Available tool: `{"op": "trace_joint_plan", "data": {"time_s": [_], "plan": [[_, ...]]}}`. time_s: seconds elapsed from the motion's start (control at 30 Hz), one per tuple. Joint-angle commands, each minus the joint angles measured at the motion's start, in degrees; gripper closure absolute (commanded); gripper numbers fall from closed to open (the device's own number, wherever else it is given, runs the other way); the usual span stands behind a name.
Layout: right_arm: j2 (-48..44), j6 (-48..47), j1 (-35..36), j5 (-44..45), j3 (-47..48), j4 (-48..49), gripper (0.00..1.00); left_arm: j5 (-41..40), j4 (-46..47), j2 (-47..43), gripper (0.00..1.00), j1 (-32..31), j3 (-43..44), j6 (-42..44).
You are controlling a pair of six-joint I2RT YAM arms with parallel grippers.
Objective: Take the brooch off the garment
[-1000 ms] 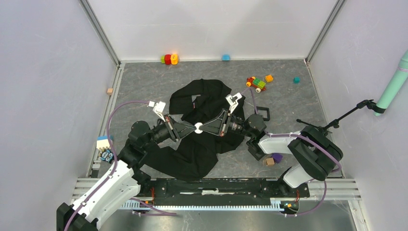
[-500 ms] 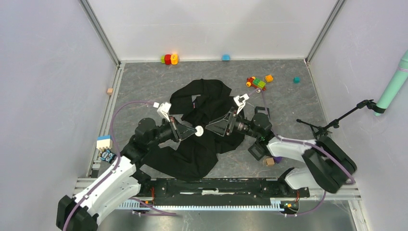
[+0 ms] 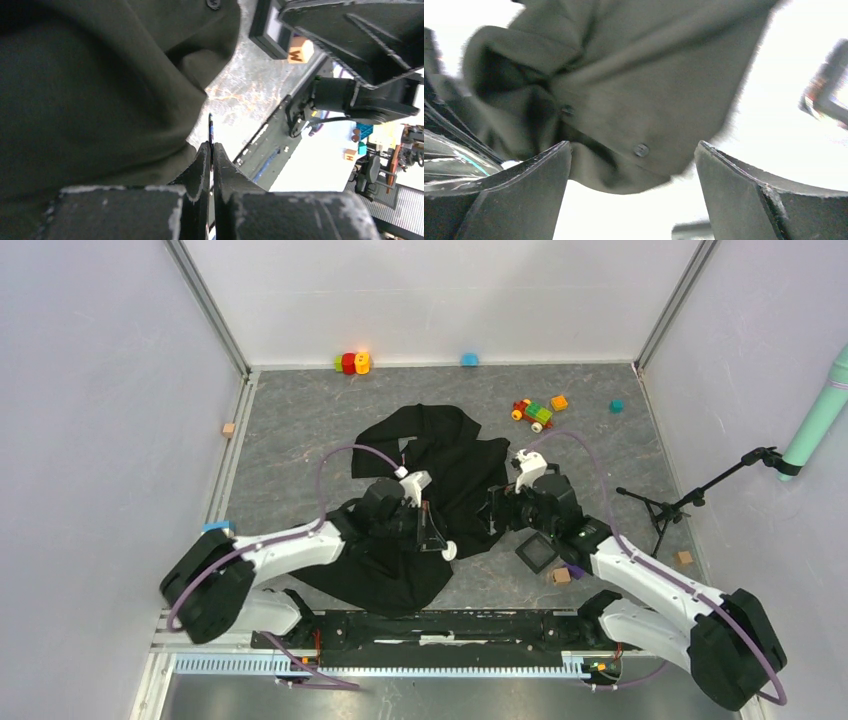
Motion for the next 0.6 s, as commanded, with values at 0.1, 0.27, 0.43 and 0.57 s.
{"op": "trace_joint_plan", "data": {"time_s": [0.1,0.27,0.43,0.57], "plan": [[-7.1,-3.2,-9.7,5.1,-2.9,-13.4,0.02,-7.7,4.9,16.3,0.98,6.0,6.0,-0.4],[-8.7,-3.4,-20.3,-4.3,-6.3,-12.8,0.02,-10.7,7.9,20.9,0.98,24.8,5.8,-5.0],[-5.8,-5.4,-23.4,-9.7,-7.8,-12.4,0.02,-21.7,6.9,11.7,0.98,28.0,5.1,-3.1],[-3.9,-7.0,-23.4,-17.2,-8.9,-11.1,0.02,-13.3,6.7,6.9,0.98,27.2,7.5,0.8]]}}
